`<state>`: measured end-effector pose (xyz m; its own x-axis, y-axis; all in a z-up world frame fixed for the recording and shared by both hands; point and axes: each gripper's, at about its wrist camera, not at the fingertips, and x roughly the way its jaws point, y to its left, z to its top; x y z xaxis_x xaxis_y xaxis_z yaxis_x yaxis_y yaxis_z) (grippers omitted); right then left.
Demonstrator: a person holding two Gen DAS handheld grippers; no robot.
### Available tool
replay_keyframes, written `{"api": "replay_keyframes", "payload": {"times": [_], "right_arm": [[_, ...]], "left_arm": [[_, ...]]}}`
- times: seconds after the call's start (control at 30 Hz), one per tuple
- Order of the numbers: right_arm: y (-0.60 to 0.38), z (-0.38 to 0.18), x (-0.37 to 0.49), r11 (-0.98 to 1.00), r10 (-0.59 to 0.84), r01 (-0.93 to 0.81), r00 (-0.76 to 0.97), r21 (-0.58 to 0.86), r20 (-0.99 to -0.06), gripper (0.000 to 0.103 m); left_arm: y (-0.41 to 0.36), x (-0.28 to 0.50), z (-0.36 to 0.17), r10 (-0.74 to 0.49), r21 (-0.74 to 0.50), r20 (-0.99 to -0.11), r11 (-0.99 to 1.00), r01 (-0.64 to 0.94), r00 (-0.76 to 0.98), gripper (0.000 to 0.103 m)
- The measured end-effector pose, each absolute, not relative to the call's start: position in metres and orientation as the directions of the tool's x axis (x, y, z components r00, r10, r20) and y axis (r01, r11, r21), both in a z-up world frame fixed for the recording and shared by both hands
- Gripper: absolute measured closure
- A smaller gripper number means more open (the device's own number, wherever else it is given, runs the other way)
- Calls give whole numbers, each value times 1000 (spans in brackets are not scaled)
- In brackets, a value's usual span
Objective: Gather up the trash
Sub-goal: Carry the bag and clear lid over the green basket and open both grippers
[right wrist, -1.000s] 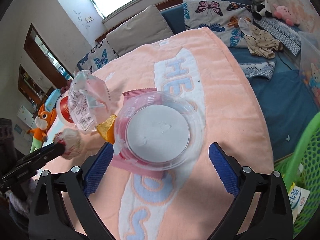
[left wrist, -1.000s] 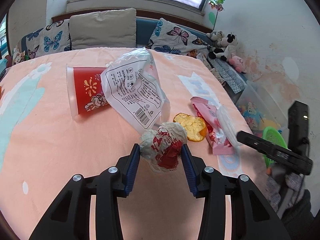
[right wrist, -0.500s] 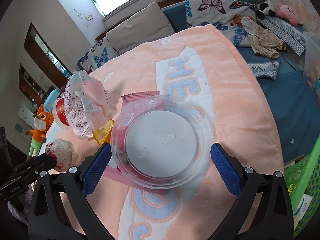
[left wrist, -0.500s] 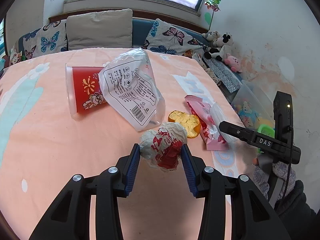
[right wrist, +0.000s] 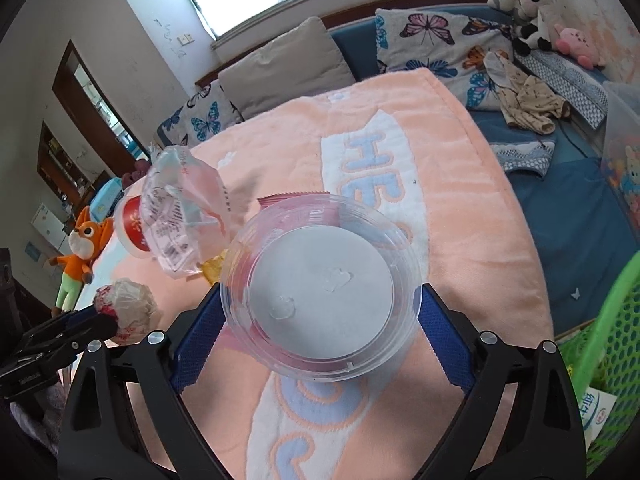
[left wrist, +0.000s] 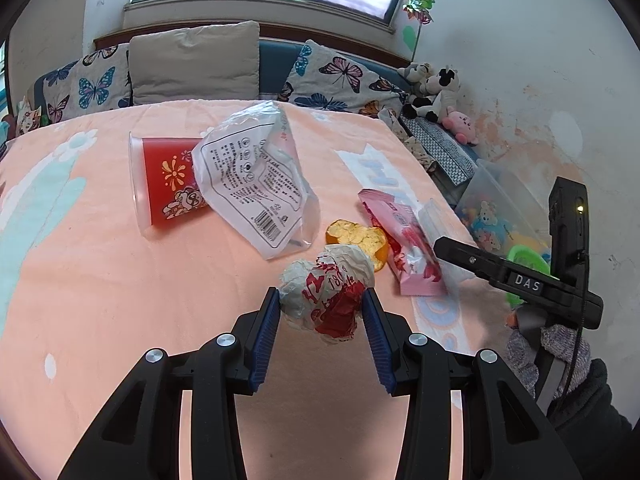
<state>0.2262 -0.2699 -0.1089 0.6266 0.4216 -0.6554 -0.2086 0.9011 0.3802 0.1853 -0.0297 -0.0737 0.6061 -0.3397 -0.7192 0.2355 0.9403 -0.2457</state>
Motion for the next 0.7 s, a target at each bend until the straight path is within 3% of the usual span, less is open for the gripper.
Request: {"api": "replay_keyframes", "payload": {"times": [0.7], "right_arm": [[-326,-71,115,950,284,-127,731,286,-620,11]], "left_arm": [[-85,143,-42,-422,-244,-681,901,358,598,62]]}}
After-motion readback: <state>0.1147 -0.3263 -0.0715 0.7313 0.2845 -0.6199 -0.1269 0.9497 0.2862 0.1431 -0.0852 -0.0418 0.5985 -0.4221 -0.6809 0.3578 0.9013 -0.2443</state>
